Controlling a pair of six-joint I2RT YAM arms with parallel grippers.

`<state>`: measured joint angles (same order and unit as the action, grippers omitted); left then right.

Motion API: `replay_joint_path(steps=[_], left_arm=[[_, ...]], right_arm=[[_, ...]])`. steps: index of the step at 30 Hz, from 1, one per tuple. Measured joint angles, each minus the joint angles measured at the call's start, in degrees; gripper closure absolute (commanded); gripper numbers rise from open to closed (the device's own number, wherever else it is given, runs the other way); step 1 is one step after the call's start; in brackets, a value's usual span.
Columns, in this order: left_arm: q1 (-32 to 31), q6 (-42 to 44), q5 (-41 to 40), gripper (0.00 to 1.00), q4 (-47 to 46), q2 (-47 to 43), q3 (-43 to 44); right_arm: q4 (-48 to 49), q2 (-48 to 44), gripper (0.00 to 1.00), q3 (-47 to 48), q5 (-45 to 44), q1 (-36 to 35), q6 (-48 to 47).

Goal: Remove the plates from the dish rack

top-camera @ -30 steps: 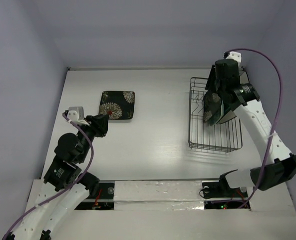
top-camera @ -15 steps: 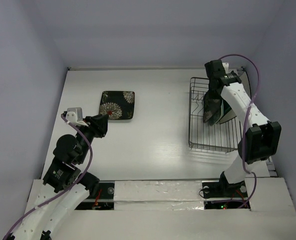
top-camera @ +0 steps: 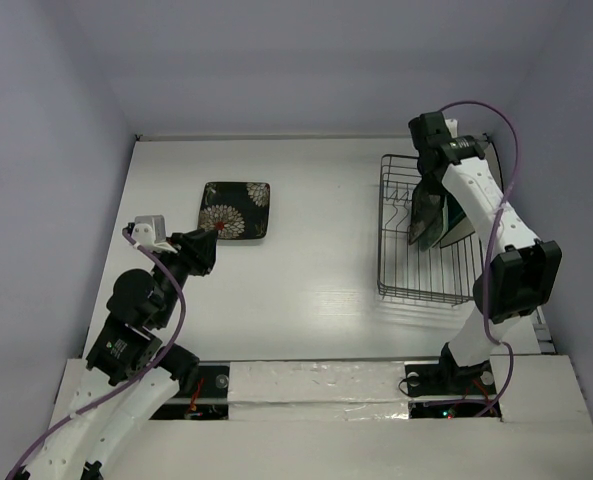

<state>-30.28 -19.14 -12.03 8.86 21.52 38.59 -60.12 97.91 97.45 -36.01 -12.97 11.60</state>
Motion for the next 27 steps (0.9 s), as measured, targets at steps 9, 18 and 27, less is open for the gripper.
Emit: replay_joint_path(steps=[9,18,27], left_arm=[[0.0,-0.04,-0.02,0.68,0.0,-0.44,-0.02],[0.0,-0.07,-0.02,0.68,0.0,-0.44,-0.02],[0.0,-0.22,0.0,0.67,0.0,-1.09,-0.02]], right_arm=[[-5.7,-0.52,1.0,7.82,-0.26,-0.22,-2.23],[-7.98,-5.44,1.0,20.37,-3.08,-8.02,1.05],[18.82,-9.7,1.0,6.6,5.18,-22.73,11.69]])
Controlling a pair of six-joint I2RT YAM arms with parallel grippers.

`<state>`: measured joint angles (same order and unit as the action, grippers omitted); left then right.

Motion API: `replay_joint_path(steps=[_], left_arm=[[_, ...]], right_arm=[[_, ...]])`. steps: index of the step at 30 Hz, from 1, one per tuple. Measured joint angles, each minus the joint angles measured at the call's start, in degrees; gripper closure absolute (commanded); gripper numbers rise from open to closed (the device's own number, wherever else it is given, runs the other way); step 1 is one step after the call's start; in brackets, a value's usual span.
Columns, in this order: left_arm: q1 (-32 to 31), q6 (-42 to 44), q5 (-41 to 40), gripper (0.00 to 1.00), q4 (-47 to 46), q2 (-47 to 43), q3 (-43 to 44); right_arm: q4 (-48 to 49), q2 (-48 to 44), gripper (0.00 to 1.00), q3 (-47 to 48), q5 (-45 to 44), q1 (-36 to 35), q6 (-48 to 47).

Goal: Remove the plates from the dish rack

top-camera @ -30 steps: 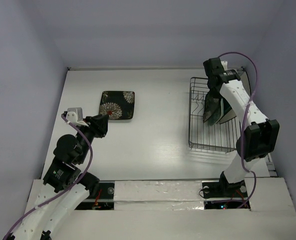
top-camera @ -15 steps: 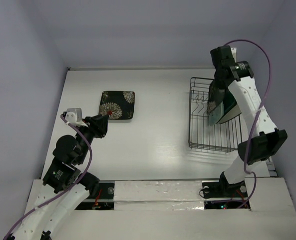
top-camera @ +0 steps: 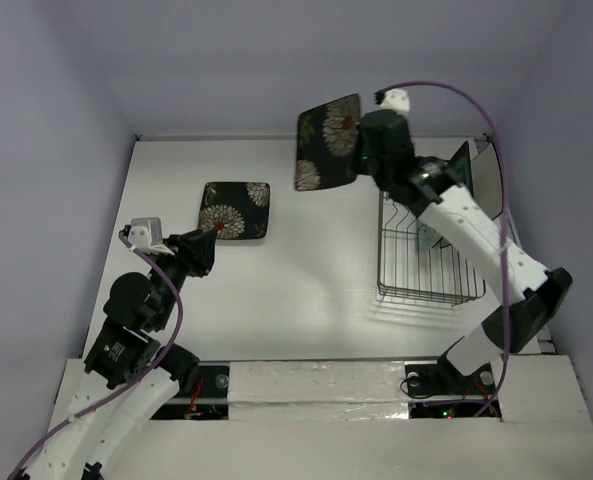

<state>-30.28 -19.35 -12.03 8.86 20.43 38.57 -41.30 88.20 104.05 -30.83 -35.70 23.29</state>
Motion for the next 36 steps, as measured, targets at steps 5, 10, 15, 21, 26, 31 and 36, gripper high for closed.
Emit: replay_joint_path(steps=[5,10,15,21,26,31,36], left_arm=[[0.04,-0.24,0.0,0.67,0.02,-0.2,0.0],[0.44,-0.28,0.0,0.67,0.02,-0.22,0.0],[0.76,-0.28,-0.02,0.67,0.0,-0.2,0.0],[0.76,-0.28,0.0,0.67,0.0,-0.2,0.0],[0.76,-0.28,0.0,0.67,0.0,-0.2,0.0],[0.76,-0.28,0.0,0.67,-0.02,-0.2,0.0],[0.76,-0.28,-0.02,0.67,-0.02,-0.2,0.0]], right_arm=[[19.96,8.39,1.0,-8.81,6.49,-5.11,10.12],[32.48,21.33,1.0,-8.33,13.88,-7.19,18.67],[36.87,29.42,1.0,-7.1,17.09,-7.61,25.03],[41.72,34.51,1.0,-7.02,19.15,-7.89,31.58],[43.47,37.81,1.0,-6.16,20.96,-8.02,35.12],[44.74,40.24,1.0,-5.95,22.23,-8.7,37.46],[44.98,40.74,0.96,-6.1,22.75,-9.4,38.97]])
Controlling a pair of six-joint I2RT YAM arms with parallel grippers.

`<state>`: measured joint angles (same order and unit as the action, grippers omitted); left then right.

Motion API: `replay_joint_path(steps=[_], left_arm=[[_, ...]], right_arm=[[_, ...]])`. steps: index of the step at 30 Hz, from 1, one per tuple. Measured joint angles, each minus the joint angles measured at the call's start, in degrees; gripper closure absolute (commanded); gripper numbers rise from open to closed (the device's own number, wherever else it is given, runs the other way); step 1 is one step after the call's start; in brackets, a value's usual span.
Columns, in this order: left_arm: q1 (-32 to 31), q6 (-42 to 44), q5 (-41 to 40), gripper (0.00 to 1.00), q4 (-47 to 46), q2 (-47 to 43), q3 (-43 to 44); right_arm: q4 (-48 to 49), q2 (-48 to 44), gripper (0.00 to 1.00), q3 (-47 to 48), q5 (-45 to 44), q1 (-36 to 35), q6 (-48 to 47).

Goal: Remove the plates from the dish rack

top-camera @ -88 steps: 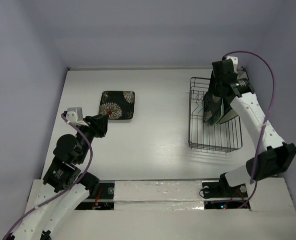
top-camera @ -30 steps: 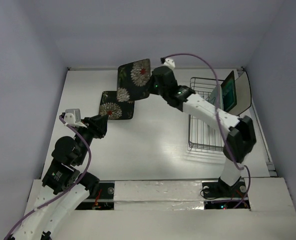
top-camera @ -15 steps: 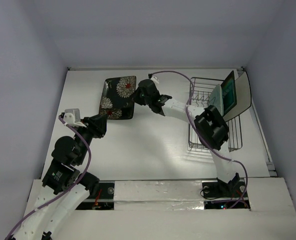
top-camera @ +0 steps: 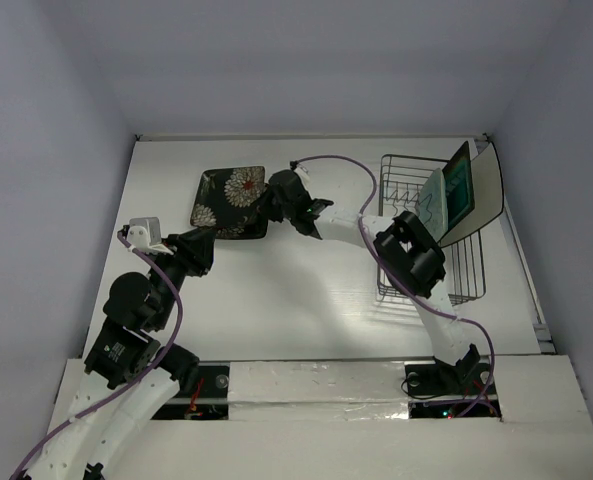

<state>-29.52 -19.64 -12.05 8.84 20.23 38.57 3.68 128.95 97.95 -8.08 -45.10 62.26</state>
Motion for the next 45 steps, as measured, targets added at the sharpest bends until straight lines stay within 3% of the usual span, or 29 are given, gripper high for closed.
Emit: replay_joint_path(steps=[16,19,20,26,29,37,45], left_arm=[[0.0,0.0,0.02,0.67,0.0,0.0,0.0],[0.0,0.0,0.02,0.66,0.02,0.0,0.0],[0.0,0.0,0.02,0.66,0.0,0.0,0.0],[0.0,0.0,0.02,0.66,0.0,-0.31,0.0],[0.0,0.0,0.02,0.66,0.0,-0.61,0.0],[0.0,0.0,0.02,0.66,0.0,-1.42,-0.17],[0.0,0.0,0.02,0.66,0.0,-1.44,-0.33]], right_arm=[[1.53,0.0,0.88,-3.98,1.46,-0.31,1.99],[2.27,0.0,0.73,-4.33,1.86,-0.31,2.8],[3.26,0.0,0.64,-4.33,2.03,-0.31,3.26],[3.8,0.0,0.4,-4.04,3.04,-0.31,2.91],[1.31,0.0,0.36,-3.08,3.54,-0.31,1.68],[-2.03,-0.04,0.12,-2.23,3.89,-0.33,-1.68],[-13.7,-0.44,0.08,3.39,1.03,-0.39,-9.18]])
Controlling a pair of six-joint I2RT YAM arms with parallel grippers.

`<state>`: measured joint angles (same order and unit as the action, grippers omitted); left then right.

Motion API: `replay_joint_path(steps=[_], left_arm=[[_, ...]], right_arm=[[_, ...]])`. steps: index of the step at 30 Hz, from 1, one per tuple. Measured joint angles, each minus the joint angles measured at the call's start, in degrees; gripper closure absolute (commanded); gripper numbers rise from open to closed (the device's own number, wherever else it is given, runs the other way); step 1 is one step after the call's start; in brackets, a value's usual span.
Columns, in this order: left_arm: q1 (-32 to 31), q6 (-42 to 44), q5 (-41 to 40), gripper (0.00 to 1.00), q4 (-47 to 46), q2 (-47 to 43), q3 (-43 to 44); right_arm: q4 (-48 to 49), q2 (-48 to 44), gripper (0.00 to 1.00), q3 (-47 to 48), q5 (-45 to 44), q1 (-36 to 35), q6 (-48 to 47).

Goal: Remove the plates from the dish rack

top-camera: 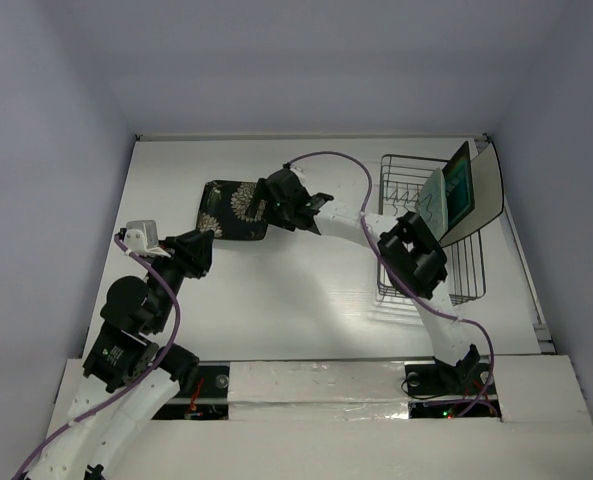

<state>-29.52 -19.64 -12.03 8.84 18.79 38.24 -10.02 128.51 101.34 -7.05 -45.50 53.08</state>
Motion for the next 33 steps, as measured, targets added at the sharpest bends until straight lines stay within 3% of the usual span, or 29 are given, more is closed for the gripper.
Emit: replay_joint_path(steps=[3,5,6,7,9,10,11,15,18,22,26,27,30,33], left_arm=[[0.0,0.0,0.0,0.66,0.02,0.0,0.0],[0.0,0.0,0.0,0.67,0.02,0.0,0.0],[0.0,0.0,0.0,0.67,0.02,0.0,0.0],[0.0,0.0,0.0,0.68,0.02,0.0,0.0],[0.0,-0.11,-0.02,0.84,0.0,0.0,0.0],[0.0,-0.35,-0.07,0.9,0.0,-0.02,0.0],[0.0,-0.24,-0.04,1.0,0.0,-0.02,0.0],[0.0,-0.24,-0.02,1.0,0.07,-0.02,-0.02],[-0.04,-0.28,-0.02,1.0,0.24,-0.26,-0.02],[-0.48,-0.37,-0.02,0.96,0.42,-1.07,-0.02],[-0.92,-0.42,-0.02,0.94,0.66,-1.79,-0.02],[-1.03,-0.39,0.0,0.94,0.83,-2.14,-0.02],[-1.22,-0.42,0.0,0.9,1.44,-3.58,-0.02],[-1.22,-0.48,-0.02,0.86,1.92,-4.83,-0.02]], right_arm=[[-2.8,-0.81,0.14,-0.02,-0.94,0.04,-2.23],[-4.57,-1.66,0.27,-0.04,-1.55,0.09,-3.65],[-5.25,-2.4,0.57,-0.31,-1.81,0.15,-4.46],[-5.79,-3.56,0.71,-0.96,-2.21,0.28,-5.68],[-7.72,-7.17,0.98,-3.21,-3.8,0.55,-7.23],[-9.09,-9.86,1.0,-4.5,-5.05,0.76,-8.59],[-10.19,-12.79,1.0,-6.12,-6.36,0.98,-9.53],[-13.03,-29.49,1.0,-14.01,-10.95,4.94,-14.4],[-16.02,-45.27,1.0,-20.02,-13.35,12.61,-18.67],[-21.9,-57.79,0.98,-22.38,-17.22,23.34,-23.82],[-28.48,-60.87,0.8,-23.61,-17.92,28.33,-27.8],[-29.9,-60.59,0.69,-23.65,-18.18,29.09,-28.46],[-33.68,-56.15,0.56,-23.67,-18.93,30.53,-30.75],[-37.48,-50.34,0.53,-22.88,-19.43,31.36,-33.0]])
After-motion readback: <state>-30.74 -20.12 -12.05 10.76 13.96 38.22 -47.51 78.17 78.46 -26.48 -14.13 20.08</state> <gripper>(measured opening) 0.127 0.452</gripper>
